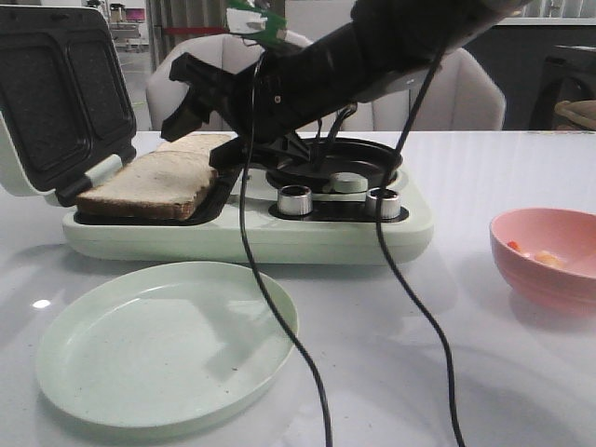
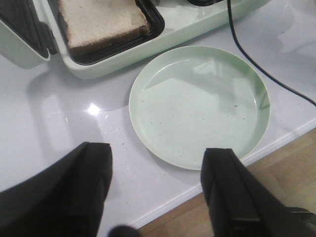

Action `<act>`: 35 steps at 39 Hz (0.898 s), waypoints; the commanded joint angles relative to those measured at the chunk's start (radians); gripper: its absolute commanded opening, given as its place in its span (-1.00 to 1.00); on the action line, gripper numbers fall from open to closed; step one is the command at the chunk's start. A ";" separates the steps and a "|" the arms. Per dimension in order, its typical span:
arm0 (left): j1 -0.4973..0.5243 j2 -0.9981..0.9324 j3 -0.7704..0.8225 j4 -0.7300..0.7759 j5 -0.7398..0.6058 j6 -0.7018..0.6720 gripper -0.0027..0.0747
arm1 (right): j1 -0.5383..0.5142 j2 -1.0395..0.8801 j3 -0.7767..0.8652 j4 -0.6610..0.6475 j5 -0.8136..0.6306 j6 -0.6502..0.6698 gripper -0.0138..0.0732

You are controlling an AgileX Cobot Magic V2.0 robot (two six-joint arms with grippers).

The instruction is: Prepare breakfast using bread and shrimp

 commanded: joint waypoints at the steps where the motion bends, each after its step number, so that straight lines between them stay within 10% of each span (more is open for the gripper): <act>1: 0.001 -0.007 -0.027 0.015 -0.043 -0.010 0.25 | -0.026 -0.139 -0.033 -0.116 -0.009 0.074 0.49; 15: 0.001 -0.007 -0.027 0.015 -0.043 -0.010 0.25 | -0.039 -0.626 0.073 -1.380 0.397 1.005 0.49; 35: 0.001 -0.007 -0.027 0.013 -0.050 -0.010 0.25 | 0.122 -1.575 0.888 -1.501 0.228 1.002 0.49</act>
